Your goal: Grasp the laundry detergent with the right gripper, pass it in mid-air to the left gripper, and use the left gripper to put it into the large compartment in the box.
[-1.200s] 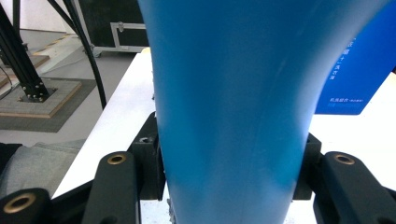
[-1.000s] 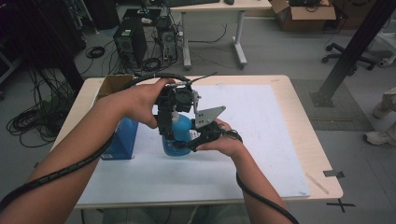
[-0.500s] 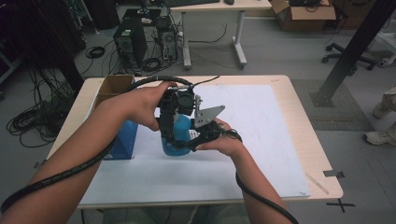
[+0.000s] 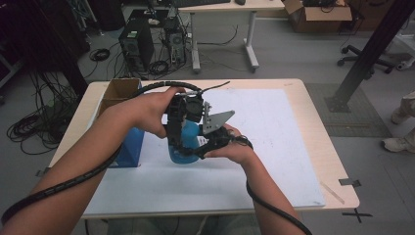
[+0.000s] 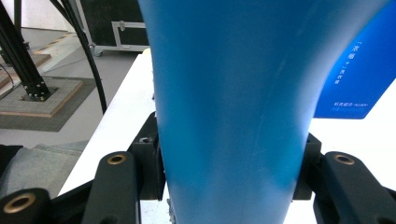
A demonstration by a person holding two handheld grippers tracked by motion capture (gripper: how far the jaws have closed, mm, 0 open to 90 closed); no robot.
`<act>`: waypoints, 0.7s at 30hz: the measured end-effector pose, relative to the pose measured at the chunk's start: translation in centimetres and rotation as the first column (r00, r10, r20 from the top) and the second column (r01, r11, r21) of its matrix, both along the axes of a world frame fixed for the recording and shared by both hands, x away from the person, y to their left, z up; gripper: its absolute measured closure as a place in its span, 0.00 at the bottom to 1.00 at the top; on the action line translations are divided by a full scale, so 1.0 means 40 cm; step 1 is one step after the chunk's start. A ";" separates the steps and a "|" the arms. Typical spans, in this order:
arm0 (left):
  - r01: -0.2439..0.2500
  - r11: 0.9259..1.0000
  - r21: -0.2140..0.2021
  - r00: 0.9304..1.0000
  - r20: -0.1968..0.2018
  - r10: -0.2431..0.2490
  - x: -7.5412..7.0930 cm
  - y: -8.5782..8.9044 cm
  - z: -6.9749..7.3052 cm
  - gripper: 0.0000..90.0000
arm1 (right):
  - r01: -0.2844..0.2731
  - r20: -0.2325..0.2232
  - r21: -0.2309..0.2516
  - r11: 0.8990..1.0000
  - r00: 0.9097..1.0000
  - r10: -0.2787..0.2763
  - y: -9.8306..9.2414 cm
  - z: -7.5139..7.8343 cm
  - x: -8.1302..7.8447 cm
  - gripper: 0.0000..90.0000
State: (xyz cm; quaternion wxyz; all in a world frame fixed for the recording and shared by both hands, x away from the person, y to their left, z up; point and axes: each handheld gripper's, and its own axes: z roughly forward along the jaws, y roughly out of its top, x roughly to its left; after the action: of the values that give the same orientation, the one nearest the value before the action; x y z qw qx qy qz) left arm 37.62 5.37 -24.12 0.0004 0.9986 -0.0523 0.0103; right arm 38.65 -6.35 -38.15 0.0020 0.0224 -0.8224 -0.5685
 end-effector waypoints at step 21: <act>0.006 1.000 0.031 0.999 0.042 -0.008 -0.004 -0.012 0.001 0.18 | 0.005 -0.007 0.005 1.000 1.000 -0.005 -0.001 0.002 -0.001 0.51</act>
State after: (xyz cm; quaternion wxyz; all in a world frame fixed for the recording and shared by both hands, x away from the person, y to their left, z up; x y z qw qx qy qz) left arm 37.47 4.91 -24.08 -0.0159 0.9978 -0.0560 0.0305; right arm 38.59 -6.38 -38.06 0.0035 0.0185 -0.8209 -0.5707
